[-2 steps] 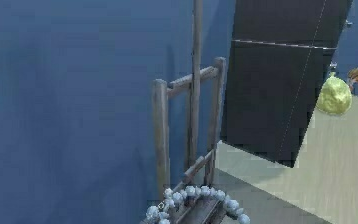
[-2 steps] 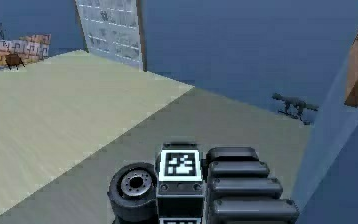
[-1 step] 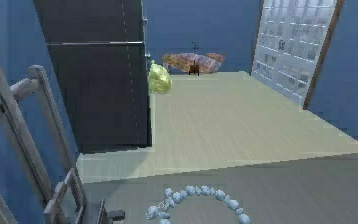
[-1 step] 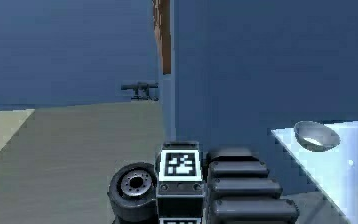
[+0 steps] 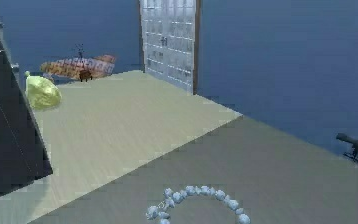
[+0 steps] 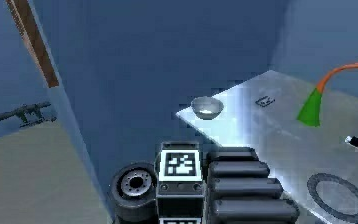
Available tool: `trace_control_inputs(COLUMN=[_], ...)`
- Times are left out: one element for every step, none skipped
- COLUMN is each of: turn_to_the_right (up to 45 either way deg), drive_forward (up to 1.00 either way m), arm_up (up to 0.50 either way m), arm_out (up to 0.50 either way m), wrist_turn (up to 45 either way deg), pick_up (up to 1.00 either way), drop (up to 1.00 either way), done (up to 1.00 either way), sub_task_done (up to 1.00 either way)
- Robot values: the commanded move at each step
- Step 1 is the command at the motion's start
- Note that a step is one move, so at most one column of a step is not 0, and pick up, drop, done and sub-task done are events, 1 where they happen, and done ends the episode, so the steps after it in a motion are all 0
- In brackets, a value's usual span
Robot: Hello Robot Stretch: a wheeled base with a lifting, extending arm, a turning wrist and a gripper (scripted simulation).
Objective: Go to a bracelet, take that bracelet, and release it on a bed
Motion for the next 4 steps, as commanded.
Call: trace_control_inputs(turn_to_the_right=[0.0, -24.0, 0.0, 0.0], drive_forward=[0.60, 0.00, 1.00, 0.25], arm_up=[0.00, 0.00, 0.00, 0.00], arm_out=[0.00, 0.00, 0.00, 0.00], wrist_turn=[0.0, 0.0, 0.0, 0.0], pick_up=[0.00, 0.00, 0.00, 0.00], drop=[0.00, 0.00, 0.00, 0.00], done=[0.00, 0.00, 0.00, 0.00], sub_task_done=[0.00, 0.00, 0.00, 0.00])
